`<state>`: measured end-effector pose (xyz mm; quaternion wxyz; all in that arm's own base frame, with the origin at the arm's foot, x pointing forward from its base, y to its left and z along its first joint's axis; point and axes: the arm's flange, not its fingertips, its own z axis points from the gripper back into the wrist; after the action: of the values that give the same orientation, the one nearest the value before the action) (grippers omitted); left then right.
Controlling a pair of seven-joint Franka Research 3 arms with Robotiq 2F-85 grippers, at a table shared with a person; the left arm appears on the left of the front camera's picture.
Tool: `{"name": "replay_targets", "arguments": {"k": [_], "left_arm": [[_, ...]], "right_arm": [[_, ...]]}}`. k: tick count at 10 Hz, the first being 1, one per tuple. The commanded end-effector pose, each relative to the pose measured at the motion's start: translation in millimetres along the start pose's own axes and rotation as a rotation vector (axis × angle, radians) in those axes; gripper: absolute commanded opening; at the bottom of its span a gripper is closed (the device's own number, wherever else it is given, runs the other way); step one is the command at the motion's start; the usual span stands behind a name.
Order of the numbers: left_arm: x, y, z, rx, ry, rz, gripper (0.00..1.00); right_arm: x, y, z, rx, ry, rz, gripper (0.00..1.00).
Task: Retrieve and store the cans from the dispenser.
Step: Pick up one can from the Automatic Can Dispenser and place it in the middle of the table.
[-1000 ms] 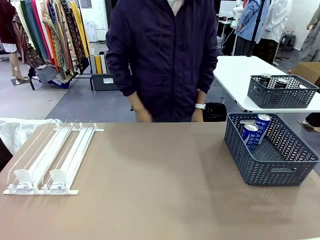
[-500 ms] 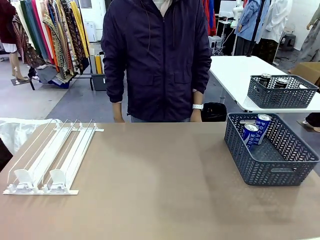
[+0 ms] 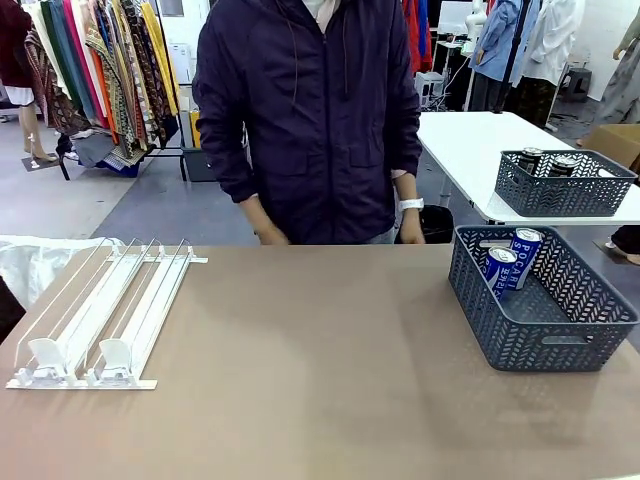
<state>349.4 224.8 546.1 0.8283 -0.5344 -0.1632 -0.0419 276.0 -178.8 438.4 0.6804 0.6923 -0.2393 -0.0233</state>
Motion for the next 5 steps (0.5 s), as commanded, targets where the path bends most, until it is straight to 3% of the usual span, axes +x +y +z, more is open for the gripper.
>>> {"name": "replay_targets", "arguments": {"k": [1,5], "left_arm": [[-2.8,-1.5,-1.3,0.003,0.003,0.007,1.0],[-2.8,-1.5,-1.3,0.003,0.003,0.007,1.0]], "right_arm": [[-0.1,2.6,0.3,0.007,0.008,0.008,1.0],[-0.1,2.6,0.3,0.007,0.008,0.008,1.0]]}}
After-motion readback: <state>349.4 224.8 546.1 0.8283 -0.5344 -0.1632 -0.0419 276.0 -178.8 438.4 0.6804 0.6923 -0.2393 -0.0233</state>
